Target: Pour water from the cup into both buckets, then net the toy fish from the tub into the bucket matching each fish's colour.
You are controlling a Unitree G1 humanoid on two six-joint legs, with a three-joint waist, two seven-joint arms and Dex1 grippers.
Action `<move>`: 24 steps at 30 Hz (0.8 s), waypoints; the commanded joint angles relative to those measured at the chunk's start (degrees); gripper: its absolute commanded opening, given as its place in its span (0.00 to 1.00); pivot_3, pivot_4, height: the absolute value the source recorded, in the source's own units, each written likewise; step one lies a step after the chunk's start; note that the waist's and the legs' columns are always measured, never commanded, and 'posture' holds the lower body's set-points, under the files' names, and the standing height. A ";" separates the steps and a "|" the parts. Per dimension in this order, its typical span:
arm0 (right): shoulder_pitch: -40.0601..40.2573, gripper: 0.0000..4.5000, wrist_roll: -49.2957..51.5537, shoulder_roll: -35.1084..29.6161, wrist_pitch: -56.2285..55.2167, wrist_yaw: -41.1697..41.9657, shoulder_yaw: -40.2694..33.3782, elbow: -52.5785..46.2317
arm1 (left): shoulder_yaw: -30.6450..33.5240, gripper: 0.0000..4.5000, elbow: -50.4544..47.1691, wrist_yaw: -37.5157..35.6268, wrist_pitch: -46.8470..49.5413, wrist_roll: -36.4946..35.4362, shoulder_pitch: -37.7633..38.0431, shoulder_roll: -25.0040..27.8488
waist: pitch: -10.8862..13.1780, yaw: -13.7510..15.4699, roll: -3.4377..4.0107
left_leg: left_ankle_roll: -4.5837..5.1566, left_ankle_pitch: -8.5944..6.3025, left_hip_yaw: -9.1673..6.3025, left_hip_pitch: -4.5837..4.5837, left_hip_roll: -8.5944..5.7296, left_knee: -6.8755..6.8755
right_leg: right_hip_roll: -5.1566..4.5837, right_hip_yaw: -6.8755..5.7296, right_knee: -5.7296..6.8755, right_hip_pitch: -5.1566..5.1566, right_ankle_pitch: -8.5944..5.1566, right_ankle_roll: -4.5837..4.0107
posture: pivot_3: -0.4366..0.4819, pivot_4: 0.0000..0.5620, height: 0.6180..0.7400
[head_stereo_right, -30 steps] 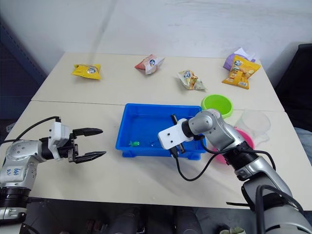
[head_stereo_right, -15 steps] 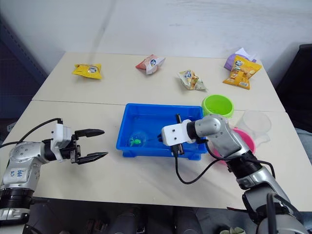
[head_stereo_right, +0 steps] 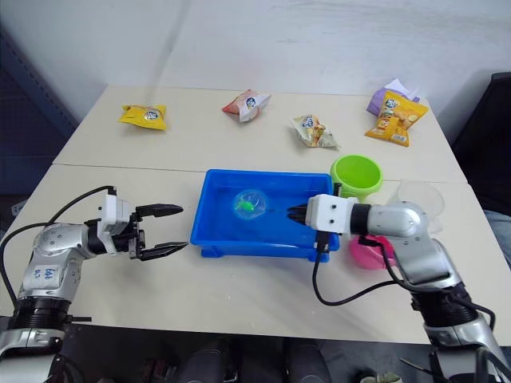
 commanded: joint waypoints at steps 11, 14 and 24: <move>10.75 0.00 0.17 -8.80 -11.15 -4.18 -15.41 -2.23 | -4.66 0.99 -8.14 3.51 5.15 -0.02 -5.27 -4.10 | 0.00 0.13 -0.01 | 0.00 0.00 0.01 0.02 -0.01 0.00 | 0.03 0.01 -0.04 0.07 0.00 0.01 | 0.48 0.27 0.98; 13.21 0.00 -0.65 -10.56 -14.74 -5.27 -18.49 0.30 | -5.54 0.99 -8.70 4.48 5.89 0.10 -6.06 -5.22 | 0.00 0.22 -0.02 | 0.00 0.01 0.01 0.02 -0.01 0.01 | 0.04 0.01 -0.05 0.09 0.01 0.01 | 0.48 0.27 0.98; 12.01 0.00 -4.70 -14.20 -24.98 -12.97 -24.12 14.96 | -6.18 0.99 -10.51 9.24 9.69 -1.02 -8.95 -10.76 | 0.01 0.05 -0.02 | -0.03 0.03 0.01 0.23 -0.01 0.01 | 0.07 0.01 -0.08 0.30 0.00 0.01 | 0.48 0.27 0.98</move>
